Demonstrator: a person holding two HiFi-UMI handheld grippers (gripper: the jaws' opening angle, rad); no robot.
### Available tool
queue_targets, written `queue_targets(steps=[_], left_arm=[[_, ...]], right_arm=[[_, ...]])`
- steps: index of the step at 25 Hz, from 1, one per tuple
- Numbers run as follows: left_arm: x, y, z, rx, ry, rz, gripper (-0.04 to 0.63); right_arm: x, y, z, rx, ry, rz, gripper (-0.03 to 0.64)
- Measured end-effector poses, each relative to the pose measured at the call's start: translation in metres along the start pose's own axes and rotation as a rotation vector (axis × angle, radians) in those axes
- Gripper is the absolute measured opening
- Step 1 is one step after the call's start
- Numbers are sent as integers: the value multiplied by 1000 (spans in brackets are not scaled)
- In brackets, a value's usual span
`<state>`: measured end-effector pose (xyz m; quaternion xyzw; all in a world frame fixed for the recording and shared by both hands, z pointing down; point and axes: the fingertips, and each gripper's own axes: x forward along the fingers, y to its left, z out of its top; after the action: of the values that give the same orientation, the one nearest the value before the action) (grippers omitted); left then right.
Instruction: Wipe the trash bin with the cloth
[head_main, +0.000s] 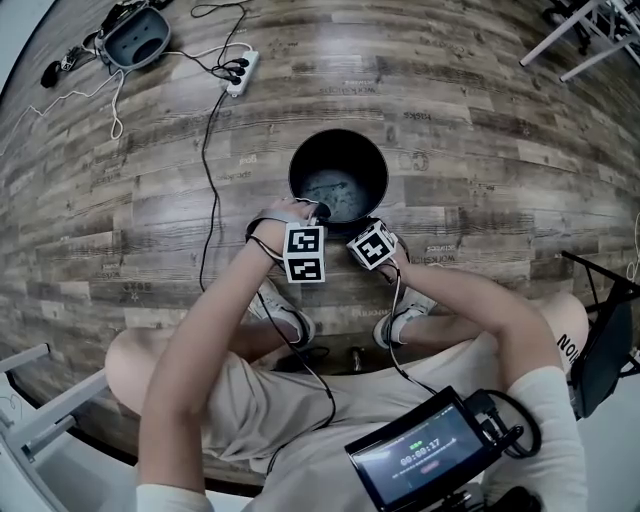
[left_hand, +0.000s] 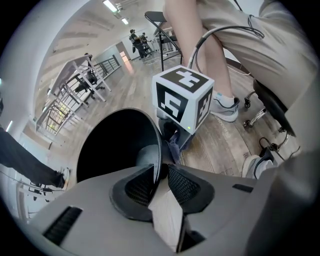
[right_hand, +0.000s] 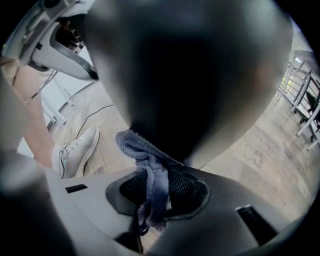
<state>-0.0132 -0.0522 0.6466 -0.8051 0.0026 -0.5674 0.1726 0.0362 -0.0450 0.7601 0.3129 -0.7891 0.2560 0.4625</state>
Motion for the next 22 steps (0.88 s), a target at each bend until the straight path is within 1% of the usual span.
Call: queue_targets(steps=[5,10,16,19,22], left_arm=[[0,0,0,-4,-8,-7,100],[-1,0,-1,-7,-13,-4,100],[1,-1,0,-13,-9,-2,100],[1,-1,0,-23,-6,-4,100],[1,1,-1,-27,-3,-1,100]], right_arm=[[21,-6,-12,5,30,-26,80],[43,-7,-23,-34,54,-69,80],[63,-10,-35,-23,92,-101,80],[58,-6,-38,-27,105,-80,80],[36,11,-40,-117,159,1,80]])
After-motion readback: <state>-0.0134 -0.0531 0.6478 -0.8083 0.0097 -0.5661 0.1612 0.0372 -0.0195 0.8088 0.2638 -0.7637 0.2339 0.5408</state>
